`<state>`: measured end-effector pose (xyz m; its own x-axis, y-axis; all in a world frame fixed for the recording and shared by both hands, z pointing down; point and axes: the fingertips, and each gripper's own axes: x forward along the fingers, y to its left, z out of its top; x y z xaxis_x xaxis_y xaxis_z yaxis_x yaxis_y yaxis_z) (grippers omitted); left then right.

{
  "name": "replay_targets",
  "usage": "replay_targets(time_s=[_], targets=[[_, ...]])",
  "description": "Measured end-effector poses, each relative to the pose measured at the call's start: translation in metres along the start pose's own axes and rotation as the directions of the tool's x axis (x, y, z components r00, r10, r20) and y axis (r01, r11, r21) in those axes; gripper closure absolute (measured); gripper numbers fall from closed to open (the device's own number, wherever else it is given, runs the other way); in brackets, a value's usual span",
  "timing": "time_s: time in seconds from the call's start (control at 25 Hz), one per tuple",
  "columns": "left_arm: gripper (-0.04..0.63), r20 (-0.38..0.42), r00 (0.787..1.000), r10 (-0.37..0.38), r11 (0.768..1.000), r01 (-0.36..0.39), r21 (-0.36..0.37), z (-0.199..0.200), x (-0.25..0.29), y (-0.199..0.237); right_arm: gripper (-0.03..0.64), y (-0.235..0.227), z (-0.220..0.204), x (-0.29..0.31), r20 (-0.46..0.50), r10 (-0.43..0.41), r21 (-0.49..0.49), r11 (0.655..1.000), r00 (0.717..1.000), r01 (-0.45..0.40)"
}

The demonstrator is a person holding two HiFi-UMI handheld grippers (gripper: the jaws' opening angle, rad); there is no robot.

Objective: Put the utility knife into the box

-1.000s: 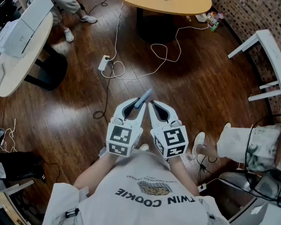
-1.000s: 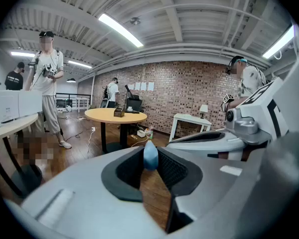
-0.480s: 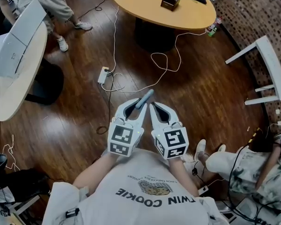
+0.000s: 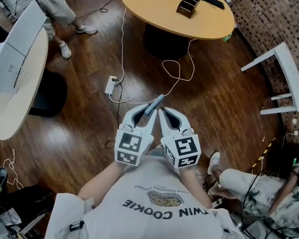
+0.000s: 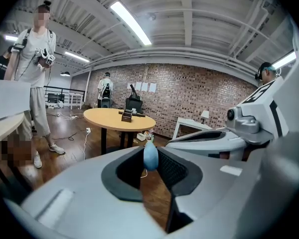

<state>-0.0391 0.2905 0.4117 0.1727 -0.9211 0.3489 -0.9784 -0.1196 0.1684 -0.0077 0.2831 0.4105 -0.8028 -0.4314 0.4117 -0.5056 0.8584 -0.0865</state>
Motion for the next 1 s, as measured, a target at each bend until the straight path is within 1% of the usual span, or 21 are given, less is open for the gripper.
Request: replay_targets(time_s=[0.16, 0.36, 0.52, 0.72, 1.0], targets=[[0.518, -0.003, 1.000, -0.005, 1.000, 0.005, 0.004, 0.006, 0.021, 0.006, 0.615, -0.018, 0.002, 0.014, 0.004, -0.009, 0.012, 1.000, 1.000, 0.009], [0.518, -0.020, 1.000, -0.007, 1.000, 0.007, 0.025, 0.013, 0.063, 0.012, 0.615, -0.055, 0.009, 0.036, 0.019, -0.012, 0.029, 1.000, 1.000, 0.011], [0.520, -0.026, 1.000, 0.009, 0.999, -0.008, 0.035, 0.032, 0.111, 0.018, 0.615, -0.102, 0.018, 0.059, 0.029, -0.002, 0.043, 0.999, 1.000, 0.001], [0.520, -0.030, 0.999, 0.033, 0.998, -0.031, 0.056, 0.065, 0.171, 0.020, 0.615, -0.165, 0.043, 0.081, 0.042, 0.018, 0.047, 0.999, 0.999, -0.020], [0.520, -0.038, 0.998, 0.042, 0.996, -0.038, 0.086, 0.092, 0.245, 0.012, 0.615, -0.238, 0.060, 0.102, 0.051, 0.040, 0.056, 0.998, 0.998, -0.043]])
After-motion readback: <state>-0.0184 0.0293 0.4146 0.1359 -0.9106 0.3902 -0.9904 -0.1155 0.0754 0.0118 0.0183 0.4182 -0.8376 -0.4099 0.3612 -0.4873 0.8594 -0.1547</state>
